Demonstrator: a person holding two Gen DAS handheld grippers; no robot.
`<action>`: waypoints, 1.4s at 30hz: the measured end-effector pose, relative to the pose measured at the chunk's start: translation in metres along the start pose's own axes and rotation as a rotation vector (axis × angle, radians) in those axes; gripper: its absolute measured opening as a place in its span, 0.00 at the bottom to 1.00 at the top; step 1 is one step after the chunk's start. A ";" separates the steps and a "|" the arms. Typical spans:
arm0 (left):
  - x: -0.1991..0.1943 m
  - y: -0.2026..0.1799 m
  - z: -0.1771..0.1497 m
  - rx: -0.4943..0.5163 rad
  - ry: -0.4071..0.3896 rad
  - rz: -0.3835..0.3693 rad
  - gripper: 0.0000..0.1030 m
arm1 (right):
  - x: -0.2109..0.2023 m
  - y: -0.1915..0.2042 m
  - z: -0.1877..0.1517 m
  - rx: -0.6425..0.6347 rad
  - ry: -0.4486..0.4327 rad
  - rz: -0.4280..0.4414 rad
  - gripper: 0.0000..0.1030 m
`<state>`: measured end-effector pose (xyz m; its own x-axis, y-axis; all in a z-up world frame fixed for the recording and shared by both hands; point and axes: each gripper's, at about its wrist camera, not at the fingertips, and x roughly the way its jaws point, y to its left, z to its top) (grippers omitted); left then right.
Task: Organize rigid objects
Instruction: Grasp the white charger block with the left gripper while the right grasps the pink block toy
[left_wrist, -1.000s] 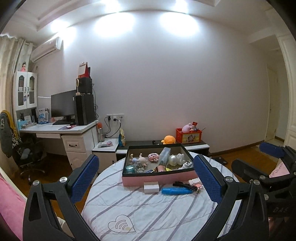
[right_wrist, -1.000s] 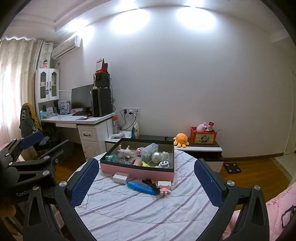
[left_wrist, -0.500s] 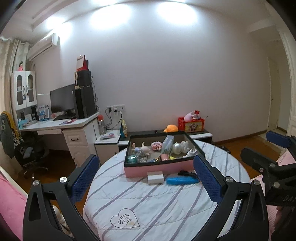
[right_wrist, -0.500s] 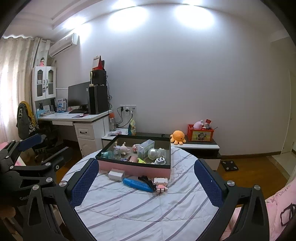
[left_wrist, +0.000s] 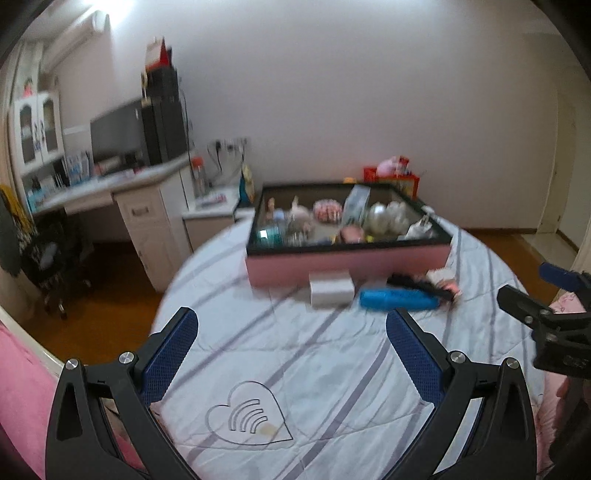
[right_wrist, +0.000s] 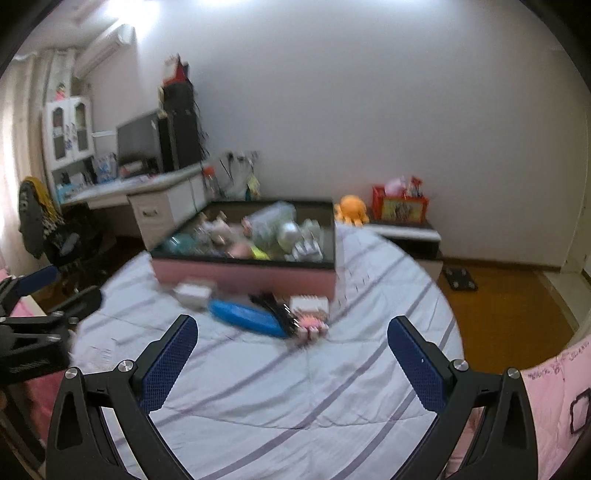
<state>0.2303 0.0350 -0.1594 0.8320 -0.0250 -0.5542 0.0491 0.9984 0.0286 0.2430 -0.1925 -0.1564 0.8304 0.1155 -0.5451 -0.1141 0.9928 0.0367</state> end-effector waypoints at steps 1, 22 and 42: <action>0.006 0.001 -0.002 -0.006 0.016 -0.003 1.00 | 0.012 -0.004 -0.001 -0.001 0.028 -0.016 1.00; 0.088 0.001 -0.006 -0.005 0.191 -0.018 1.00 | 0.123 -0.027 0.011 -0.074 0.308 0.051 0.58; 0.179 -0.013 0.027 -0.076 0.323 -0.046 0.94 | 0.118 -0.050 0.005 0.010 0.301 0.038 0.58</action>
<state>0.3933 0.0164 -0.2361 0.6114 -0.0647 -0.7887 0.0311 0.9978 -0.0577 0.3494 -0.2288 -0.2185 0.6265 0.1393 -0.7669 -0.1349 0.9884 0.0693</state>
